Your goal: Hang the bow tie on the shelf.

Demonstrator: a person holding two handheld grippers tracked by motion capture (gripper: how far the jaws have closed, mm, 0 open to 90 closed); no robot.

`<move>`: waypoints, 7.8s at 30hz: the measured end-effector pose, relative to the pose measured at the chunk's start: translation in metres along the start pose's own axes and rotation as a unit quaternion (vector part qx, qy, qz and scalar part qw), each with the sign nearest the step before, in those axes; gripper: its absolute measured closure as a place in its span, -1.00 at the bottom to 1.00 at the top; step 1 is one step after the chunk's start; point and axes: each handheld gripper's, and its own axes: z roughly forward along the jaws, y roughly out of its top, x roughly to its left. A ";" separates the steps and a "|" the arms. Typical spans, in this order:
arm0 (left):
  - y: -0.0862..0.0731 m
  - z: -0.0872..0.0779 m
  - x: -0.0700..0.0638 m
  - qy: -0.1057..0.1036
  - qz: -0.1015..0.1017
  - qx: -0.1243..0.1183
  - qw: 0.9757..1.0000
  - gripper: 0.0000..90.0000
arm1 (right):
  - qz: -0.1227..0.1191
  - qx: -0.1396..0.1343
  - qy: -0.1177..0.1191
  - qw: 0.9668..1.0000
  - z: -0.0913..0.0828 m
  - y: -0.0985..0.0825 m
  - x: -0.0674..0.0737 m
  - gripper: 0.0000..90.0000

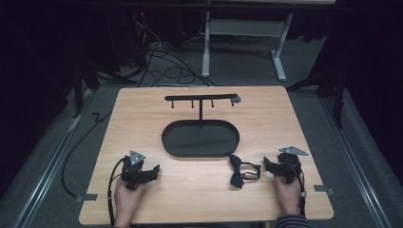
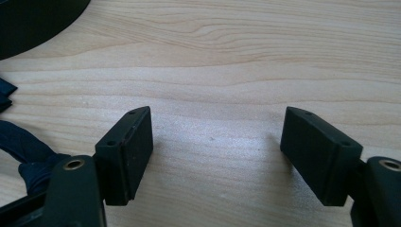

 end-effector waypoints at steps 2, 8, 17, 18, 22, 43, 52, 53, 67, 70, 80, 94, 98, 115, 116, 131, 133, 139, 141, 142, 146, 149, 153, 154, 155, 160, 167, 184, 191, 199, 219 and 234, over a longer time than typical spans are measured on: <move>0.000 0.000 0.000 0.000 0.000 0.000 1.000 -0.54 | -0.001 0.000 0.001 1.000 0.000 0.000 0.000 -0.39; 0.000 0.000 0.000 0.000 0.000 0.000 1.000 -0.54 | -0.001 0.000 0.001 1.000 0.000 0.000 0.000 -0.39; 0.000 0.000 0.000 0.000 -0.001 0.000 1.000 -0.54 | -0.008 0.001 0.011 1.000 -0.001 -0.001 -0.002 -0.39; 0.000 0.000 0.000 0.000 -0.001 0.000 1.000 -0.54 | -0.009 0.001 0.011 1.000 -0.001 -0.001 -0.002 -0.39; 0.000 0.000 0.000 0.001 -0.002 0.000 1.000 -0.54 | -0.008 0.000 0.010 1.000 -0.001 -0.001 -0.001 -0.39; 0.000 0.000 -0.001 0.002 -0.002 -0.002 1.000 -0.54 | 0.037 -0.049 0.036 0.997 -0.031 0.003 -0.007 -0.05; 0.000 0.000 -0.001 0.001 -0.002 -0.002 1.000 -0.54 | 0.016 -0.046 0.077 0.996 -0.047 -0.006 0.010 0.08; 0.000 0.000 -0.001 0.001 -0.002 -0.001 1.000 -0.54 | 0.017 -0.043 0.081 0.996 -0.047 -0.007 0.011 0.08; 0.000 0.000 -0.001 0.001 -0.002 -0.002 1.000 -0.54 | -0.002 -0.021 0.101 0.995 -0.043 -0.011 0.032 0.16; 0.000 0.000 -0.001 0.001 -0.002 -0.001 1.000 -0.54 | -0.002 -0.015 0.100 0.995 -0.039 -0.012 0.035 0.17; 0.000 0.000 -0.001 0.001 -0.002 -0.002 1.000 -0.54 | -0.006 0.006 0.114 0.993 -0.030 -0.015 0.035 0.56; 0.000 0.000 -0.001 0.001 -0.002 -0.002 1.000 -0.54 | -0.038 -0.018 0.106 0.993 -0.038 -0.012 0.041 0.91; 0.000 0.000 -0.001 0.002 -0.002 -0.001 1.000 -0.54 | -0.034 -0.035 0.113 0.992 -0.043 -0.009 0.039 0.91; 0.000 0.000 -0.001 0.002 -0.001 -0.001 1.000 -0.54 | -0.050 -0.084 0.155 0.983 -0.061 0.024 0.043 0.91; 0.000 0.000 -0.001 0.002 -0.001 0.000 1.000 -0.54 | -0.050 -0.088 0.158 0.982 -0.063 0.028 0.045 0.91; 0.000 0.000 -0.001 0.002 -0.001 -0.001 1.000 -0.54 | -0.086 -0.110 0.176 0.974 -0.070 0.059 0.058 0.91; 0.000 0.000 -0.001 0.002 -0.001 -0.001 1.000 -0.54 | -0.087 -0.114 0.178 0.973 -0.071 0.062 0.059 0.91; 0.000 0.000 -0.001 0.002 -0.002 -0.001 1.000 -0.54 | -0.096 -0.121 0.182 0.971 -0.075 0.072 0.062 0.91; 0.000 0.000 -0.001 0.002 -0.002 -0.001 1.000 -0.54 | -0.097 -0.124 0.185 0.970 -0.075 0.077 0.062 0.91; 0.000 0.000 -0.001 0.001 -0.001 0.000 1.000 -0.54 | -0.101 -0.129 0.190 0.968 -0.076 0.082 0.063 0.91; 0.000 0.000 -0.001 0.001 -0.002 -0.001 1.000 -0.54 | -0.105 -0.130 0.195 0.966 -0.076 0.088 0.065 0.91; 0.000 0.000 -0.001 0.001 -0.002 -0.001 1.000 -0.54 | -0.113 -0.131 0.199 0.965 -0.074 0.097 0.069 0.91; 0.000 0.000 -0.001 0.002 -0.002 -0.001 1.000 -0.54 | -0.112 -0.131 0.203 0.964 -0.073 0.102 0.070 0.91; 0.000 0.000 -0.001 0.001 -0.001 0.000 1.000 -0.54 | -0.113 -0.129 0.203 0.964 -0.073 0.104 0.071 0.91; 0.000 0.000 -0.001 0.002 -0.002 -0.001 1.000 -0.54 | -0.117 -0.128 0.202 0.964 -0.072 0.106 0.072 0.91; 0.000 0.000 -0.001 0.001 -0.002 -0.001 1.000 -0.54 | -0.128 -0.125 0.201 0.963 -0.067 0.119 0.077 0.91; 0.000 0.000 -0.001 0.002 -0.002 -0.001 1.000 -0.54 | -0.132 -0.129 0.200 0.962 -0.064 0.131 0.078 0.91; 0.000 0.000 -0.001 0.001 -0.001 -0.001 1.000 -0.54 | -0.125 -0.135 0.198 0.963 -0.057 0.163 0.076 0.91; 0.000 0.000 -0.001 0.002 -0.002 -0.001 1.000 -0.54 | -0.127 -0.136 0.191 0.964 -0.054 0.174 0.075 0.91; 0.000 0.000 -0.001 0.002 -0.002 -0.001 1.000 -0.54 | -0.116 -0.132 0.192 0.965 -0.046 0.183 0.074 0.90; 0.000 0.000 -0.001 0.002 -0.002 0.000 1.000 -0.54 | -0.111 -0.120 0.172 0.971 -0.026 0.199 0.069 0.90; 0.000 0.000 -0.001 0.002 -0.002 0.000 1.000 -0.54 | -0.096 -0.115 0.167 0.975 -0.019 0.199 0.064 0.90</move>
